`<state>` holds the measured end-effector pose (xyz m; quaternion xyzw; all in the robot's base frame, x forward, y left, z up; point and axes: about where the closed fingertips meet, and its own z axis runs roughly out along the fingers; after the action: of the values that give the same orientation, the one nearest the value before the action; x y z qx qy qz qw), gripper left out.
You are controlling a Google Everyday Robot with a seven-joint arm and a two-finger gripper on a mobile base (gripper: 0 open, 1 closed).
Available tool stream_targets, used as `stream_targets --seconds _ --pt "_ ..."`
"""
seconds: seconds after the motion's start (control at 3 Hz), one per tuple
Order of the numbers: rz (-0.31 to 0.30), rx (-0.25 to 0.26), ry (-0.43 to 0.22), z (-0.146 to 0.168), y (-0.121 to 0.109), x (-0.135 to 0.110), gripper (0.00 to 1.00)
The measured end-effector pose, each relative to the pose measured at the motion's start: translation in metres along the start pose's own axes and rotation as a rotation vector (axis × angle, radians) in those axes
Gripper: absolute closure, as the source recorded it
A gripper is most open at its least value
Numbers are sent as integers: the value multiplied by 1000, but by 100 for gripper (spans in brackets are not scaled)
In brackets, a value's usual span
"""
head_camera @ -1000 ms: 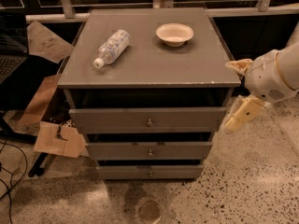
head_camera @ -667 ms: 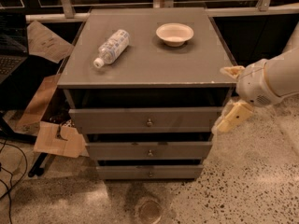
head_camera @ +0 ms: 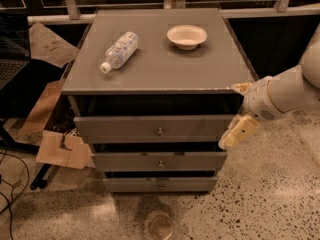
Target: Open top drawer
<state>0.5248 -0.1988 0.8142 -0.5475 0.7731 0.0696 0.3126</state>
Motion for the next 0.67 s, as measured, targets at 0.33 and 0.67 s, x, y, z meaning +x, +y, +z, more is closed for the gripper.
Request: stream_targets --seconds 0.33,0.67 --pt "0 0 0 0 0 0 20" --pt "0 0 0 0 0 0 43"
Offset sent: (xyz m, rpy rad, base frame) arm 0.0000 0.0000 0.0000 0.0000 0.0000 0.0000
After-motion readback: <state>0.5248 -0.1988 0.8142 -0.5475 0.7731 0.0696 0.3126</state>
